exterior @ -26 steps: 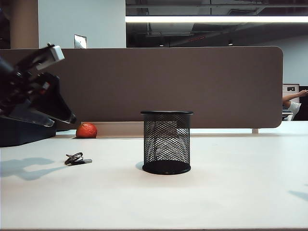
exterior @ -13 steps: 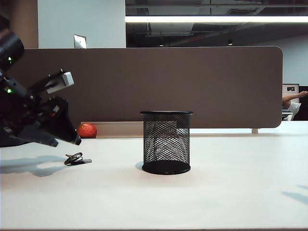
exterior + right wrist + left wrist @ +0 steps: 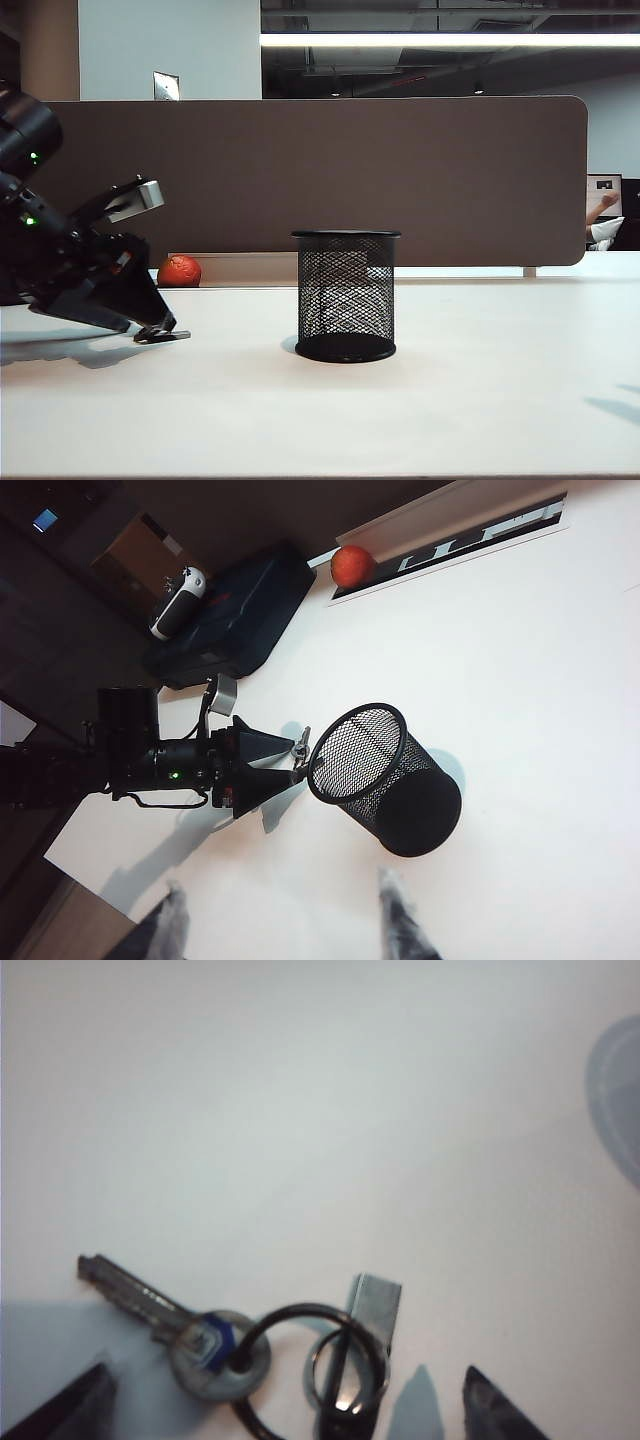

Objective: Pick up a bunch of keys from the table, then put them into the black basket.

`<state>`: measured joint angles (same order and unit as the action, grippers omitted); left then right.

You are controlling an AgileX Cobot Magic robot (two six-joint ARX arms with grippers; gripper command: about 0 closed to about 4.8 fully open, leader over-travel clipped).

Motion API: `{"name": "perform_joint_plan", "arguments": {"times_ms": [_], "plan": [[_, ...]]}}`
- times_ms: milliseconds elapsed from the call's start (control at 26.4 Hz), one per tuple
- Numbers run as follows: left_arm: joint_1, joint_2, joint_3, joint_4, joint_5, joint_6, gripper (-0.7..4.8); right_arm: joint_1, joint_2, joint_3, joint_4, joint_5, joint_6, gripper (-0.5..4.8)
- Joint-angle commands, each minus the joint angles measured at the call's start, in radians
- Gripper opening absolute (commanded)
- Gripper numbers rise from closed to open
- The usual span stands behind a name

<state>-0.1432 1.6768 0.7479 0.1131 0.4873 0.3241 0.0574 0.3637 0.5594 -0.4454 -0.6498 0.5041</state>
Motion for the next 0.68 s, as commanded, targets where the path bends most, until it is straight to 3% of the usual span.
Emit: {"name": "perform_joint_plan", "arguments": {"times_ms": [38,455,530,568,682], "plan": [[-0.032,0.018,0.004,0.002,-0.024,0.021,4.67,0.001,0.000,0.007,0.015,0.000,0.001,2.52],[-0.075,0.055,0.005,-0.041,-0.170,0.020,4.54,0.001,-0.001,0.007,0.016,0.000,0.001,2.52],[-0.074,0.055,0.005,-0.056,-0.182,0.021,4.06,0.001,-0.001,0.007,0.016,0.000,0.001,2.52],[-0.074,0.055,0.005,-0.069,-0.198,0.026,3.28,0.001,-0.001,0.007,0.016,0.000,0.001,2.52],[-0.074,0.055,0.005,-0.072,-0.198,0.043,2.18,0.001,-0.001,0.007,0.016,0.001,0.001,2.52]]}}
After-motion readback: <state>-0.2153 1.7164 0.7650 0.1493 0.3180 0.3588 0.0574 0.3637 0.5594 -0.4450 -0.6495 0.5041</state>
